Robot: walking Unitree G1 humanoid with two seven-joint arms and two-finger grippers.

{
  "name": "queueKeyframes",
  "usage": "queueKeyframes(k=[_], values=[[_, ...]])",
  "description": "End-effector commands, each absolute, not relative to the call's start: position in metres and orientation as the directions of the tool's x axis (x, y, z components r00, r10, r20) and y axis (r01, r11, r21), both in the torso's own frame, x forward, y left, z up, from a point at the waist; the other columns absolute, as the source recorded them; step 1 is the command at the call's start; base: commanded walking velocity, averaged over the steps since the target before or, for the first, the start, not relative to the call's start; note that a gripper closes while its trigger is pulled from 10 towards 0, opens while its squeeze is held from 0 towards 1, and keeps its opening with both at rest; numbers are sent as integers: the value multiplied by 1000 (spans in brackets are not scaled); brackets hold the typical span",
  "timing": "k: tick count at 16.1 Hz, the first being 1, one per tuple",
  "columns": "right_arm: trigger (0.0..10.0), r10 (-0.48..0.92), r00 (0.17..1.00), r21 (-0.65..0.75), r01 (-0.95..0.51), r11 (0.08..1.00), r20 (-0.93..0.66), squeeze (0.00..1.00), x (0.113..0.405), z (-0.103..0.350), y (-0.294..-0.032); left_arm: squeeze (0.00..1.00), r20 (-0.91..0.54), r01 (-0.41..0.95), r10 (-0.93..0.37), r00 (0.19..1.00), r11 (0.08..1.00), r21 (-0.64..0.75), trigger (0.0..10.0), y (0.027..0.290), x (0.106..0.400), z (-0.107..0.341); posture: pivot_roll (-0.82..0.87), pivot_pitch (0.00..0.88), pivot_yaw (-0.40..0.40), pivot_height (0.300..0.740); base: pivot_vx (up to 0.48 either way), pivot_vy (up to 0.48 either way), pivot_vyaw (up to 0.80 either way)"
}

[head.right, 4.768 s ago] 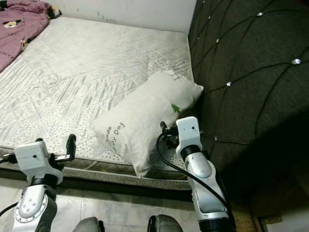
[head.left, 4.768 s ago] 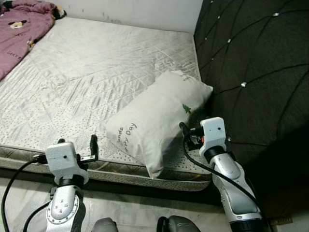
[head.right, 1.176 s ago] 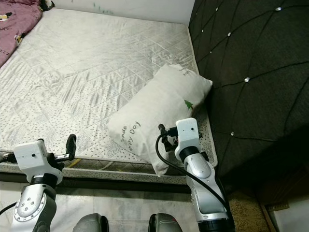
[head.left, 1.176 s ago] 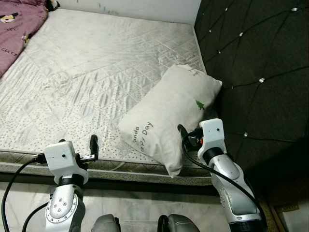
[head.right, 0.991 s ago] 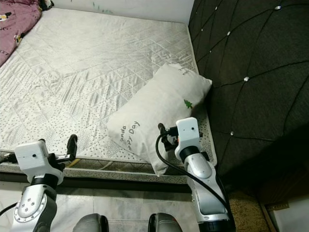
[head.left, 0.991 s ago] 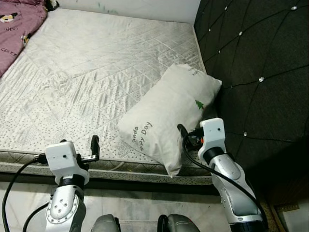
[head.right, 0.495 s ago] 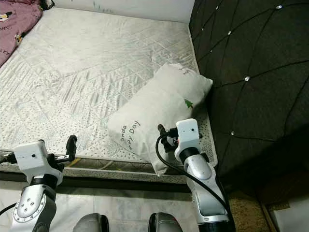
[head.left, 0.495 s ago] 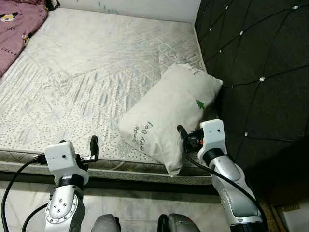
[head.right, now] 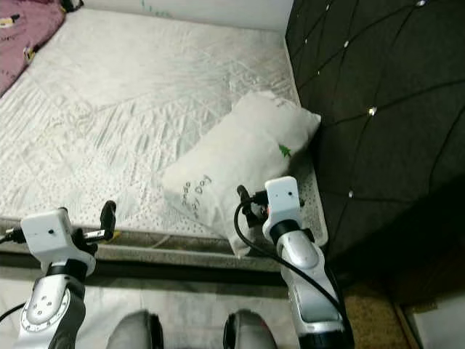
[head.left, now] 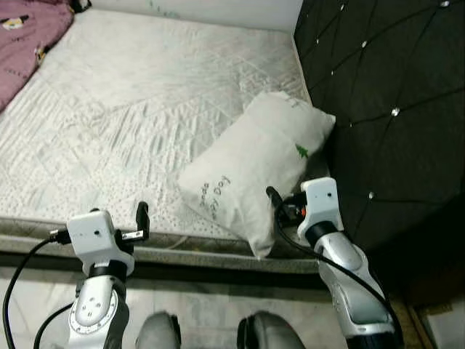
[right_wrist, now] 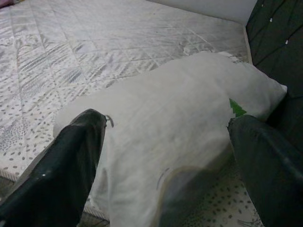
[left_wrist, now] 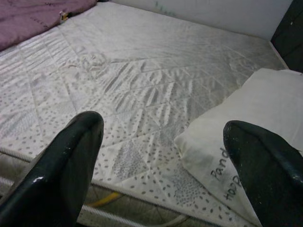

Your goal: Clean up the room

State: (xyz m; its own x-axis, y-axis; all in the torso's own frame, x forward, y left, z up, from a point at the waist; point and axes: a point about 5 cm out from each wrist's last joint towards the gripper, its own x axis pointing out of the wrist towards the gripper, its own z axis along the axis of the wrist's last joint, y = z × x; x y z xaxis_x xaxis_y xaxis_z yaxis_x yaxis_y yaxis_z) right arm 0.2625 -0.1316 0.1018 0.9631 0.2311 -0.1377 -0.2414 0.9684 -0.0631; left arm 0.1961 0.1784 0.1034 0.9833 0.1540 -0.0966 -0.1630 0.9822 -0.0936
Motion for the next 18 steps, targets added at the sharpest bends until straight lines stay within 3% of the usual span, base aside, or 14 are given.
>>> queueKeyframes(k=[1, 11, 18], values=[[10000, 235, 963, -66, -245, 967, -130, 0, 262, 104, -133, 0, -102, -174, 165, 981, 981, -89, 10000, 180, 195, 103, 15, 104, -76, 644, 0, 0, 0], [10000, 261, 956, -73, -272, 959, -131, 0, 249, 108, -134, 0, -94, -168, 156, 983, 977, -131, 10000, 174, 182, 110, 18, 144, -95, 644, 0, 0, 0], [10000, 276, 949, -53, -286, 957, -150, 0, 234, 114, -131, 0, -107, -163, 147, 983, 974, -157, 10000, 169, 172, 119, 5, 226, -104, 644, 313, 0, 0]])
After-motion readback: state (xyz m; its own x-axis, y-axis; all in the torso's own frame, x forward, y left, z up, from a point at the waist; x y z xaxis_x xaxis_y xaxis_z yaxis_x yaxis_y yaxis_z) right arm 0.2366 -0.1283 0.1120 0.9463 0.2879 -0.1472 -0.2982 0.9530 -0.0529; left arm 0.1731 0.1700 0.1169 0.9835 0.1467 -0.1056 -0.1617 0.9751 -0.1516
